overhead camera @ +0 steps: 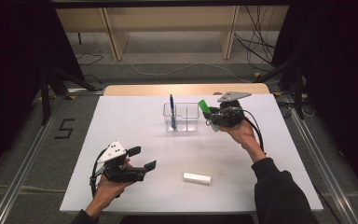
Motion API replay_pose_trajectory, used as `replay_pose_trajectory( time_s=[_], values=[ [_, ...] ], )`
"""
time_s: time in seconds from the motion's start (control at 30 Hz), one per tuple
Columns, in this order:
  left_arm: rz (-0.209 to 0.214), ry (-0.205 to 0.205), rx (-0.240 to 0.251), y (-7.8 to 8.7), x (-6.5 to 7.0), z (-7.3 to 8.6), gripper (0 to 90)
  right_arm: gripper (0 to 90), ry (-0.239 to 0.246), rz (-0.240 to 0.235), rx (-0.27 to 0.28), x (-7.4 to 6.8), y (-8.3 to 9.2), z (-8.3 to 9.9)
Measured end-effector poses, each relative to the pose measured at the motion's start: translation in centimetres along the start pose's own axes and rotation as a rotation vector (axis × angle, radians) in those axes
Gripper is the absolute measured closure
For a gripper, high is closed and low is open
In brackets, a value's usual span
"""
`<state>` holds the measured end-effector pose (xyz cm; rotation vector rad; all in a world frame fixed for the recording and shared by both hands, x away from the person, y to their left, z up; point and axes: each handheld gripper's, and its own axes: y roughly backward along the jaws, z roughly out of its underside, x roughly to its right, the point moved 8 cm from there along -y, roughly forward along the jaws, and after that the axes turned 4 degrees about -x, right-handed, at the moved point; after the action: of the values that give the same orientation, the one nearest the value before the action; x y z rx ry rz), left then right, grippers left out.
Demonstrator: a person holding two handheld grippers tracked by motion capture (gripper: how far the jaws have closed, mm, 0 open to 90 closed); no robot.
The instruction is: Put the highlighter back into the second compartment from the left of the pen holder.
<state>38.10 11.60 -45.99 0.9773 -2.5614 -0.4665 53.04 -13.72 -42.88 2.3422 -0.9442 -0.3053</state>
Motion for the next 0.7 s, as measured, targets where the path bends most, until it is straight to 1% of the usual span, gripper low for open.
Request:
replay_pose_trajectory(
  time_s=[0.17, 0.33, 0.4, 0.47, 0.6, 0.7],
  values=[
    [-0.002, -0.003, 0.002, 0.1, 0.0, 0.0, 15.2, 67.3, -0.005, 0.006, 0.035, -0.4, -0.3, -0.8],
    [-0.004, -0.006, 0.006, 0.1, -0.1, -0.1, 15.2, 67.3, -0.011, 0.019, 0.059, -0.7, -0.4, -1.6],
    [-0.005, -0.009, 0.007, 0.2, -0.1, -0.2, 15.2, 67.3, -0.017, 0.016, 0.075, -0.8, -0.5, -2.0],
    [-0.006, -0.001, 0.014, 0.2, -0.1, -0.3, 15.2, 67.3, -0.013, 0.015, 0.074, -0.9, -0.7, -2.2],
    [-0.01, -0.01, 0.016, 0.3, -0.1, -0.3, 15.2, 67.3, -0.011, 0.024, 0.077, -1.2, -1.2, -2.7],
    [-0.014, -0.016, 0.019, 0.4, -0.1, -0.4, 15.2, 67.3, -0.017, 0.036, 0.092, -1.4, -1.7, -3.1]
  ],
)
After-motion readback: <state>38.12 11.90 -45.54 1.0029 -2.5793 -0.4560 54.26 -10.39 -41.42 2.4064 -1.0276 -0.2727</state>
